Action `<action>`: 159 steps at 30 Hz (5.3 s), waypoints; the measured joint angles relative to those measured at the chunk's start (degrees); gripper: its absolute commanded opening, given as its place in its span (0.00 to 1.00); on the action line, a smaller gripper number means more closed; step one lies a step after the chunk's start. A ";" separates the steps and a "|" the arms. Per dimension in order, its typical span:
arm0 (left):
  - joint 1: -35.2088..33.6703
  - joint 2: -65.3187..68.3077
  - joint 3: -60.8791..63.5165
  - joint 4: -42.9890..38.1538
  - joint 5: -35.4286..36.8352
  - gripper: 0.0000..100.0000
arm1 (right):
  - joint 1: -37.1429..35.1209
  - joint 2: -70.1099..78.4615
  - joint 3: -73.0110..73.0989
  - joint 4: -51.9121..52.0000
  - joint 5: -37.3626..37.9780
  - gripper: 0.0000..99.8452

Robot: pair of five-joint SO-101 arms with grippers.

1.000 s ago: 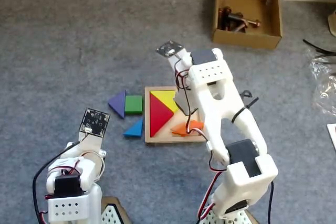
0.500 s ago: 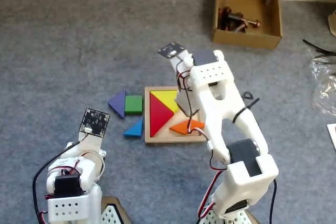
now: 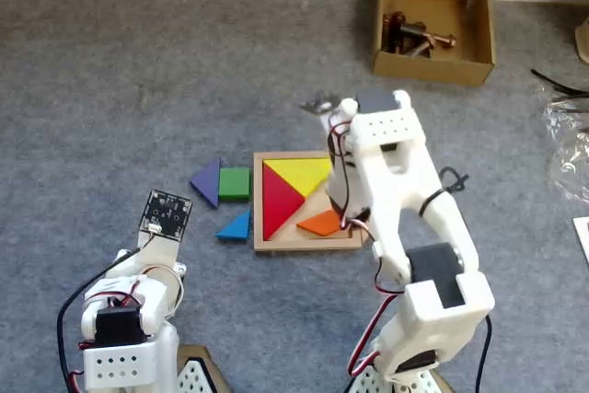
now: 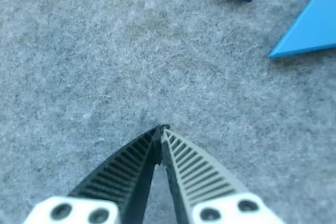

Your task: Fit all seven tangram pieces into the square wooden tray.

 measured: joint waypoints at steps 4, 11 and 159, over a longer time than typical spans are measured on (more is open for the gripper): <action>0.00 0.00 0.00 0.00 0.00 0.01 | 0.00 0.00 4.92 -1.58 0.00 0.01; 0.00 0.00 0.00 0.00 0.00 0.01 | 0.00 0.00 6.68 -5.45 0.00 0.01; 0.00 0.00 0.00 0.00 0.00 0.01 | 0.62 -9.23 25.93 -42.46 4.75 0.01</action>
